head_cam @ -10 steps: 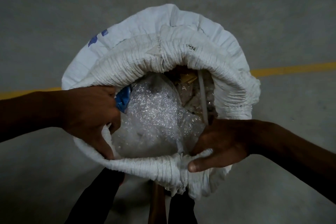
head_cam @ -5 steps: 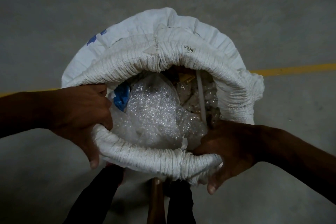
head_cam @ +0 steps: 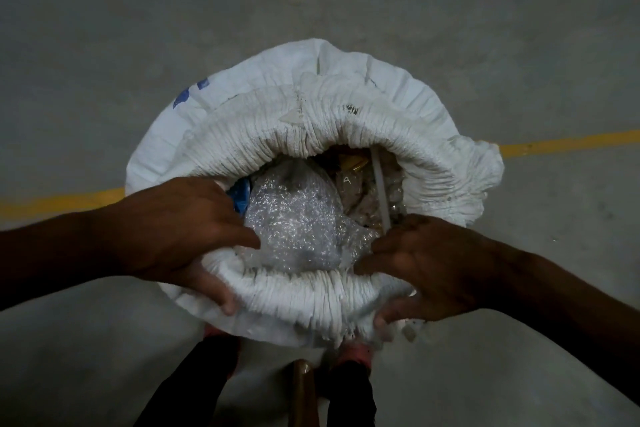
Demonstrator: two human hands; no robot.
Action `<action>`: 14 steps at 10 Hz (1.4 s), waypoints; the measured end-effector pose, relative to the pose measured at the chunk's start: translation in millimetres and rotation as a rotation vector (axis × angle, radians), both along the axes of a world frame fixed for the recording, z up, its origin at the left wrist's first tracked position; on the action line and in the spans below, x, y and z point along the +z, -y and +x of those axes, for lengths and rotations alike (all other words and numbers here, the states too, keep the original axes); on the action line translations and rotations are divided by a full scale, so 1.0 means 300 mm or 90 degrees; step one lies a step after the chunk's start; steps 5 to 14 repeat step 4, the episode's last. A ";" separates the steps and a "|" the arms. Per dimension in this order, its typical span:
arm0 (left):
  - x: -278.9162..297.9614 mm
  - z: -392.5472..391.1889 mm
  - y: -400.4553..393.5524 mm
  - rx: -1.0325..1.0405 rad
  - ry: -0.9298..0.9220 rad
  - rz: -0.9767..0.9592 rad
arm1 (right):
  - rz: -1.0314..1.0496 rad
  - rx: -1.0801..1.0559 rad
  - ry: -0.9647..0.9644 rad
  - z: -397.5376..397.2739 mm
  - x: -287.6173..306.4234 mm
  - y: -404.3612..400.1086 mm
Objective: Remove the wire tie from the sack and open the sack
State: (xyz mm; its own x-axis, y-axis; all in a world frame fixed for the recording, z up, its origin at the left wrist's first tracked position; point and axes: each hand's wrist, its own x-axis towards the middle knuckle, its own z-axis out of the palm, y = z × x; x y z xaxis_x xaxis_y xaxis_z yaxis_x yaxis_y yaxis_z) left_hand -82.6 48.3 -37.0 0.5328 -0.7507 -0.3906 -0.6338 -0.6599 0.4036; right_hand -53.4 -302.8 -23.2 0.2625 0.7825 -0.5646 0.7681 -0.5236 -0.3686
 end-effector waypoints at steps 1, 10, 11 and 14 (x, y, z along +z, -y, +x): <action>0.020 0.005 0.027 0.003 0.057 -0.053 | 0.044 -0.017 0.080 0.001 0.003 0.009; 0.173 0.042 0.060 0.203 0.311 0.016 | 0.103 -0.346 0.354 0.012 0.156 -0.055; 0.173 0.042 0.060 0.203 0.311 0.016 | 0.103 -0.346 0.354 0.012 0.156 -0.055; 0.173 0.042 0.060 0.203 0.311 0.016 | 0.103 -0.346 0.354 0.012 0.156 -0.055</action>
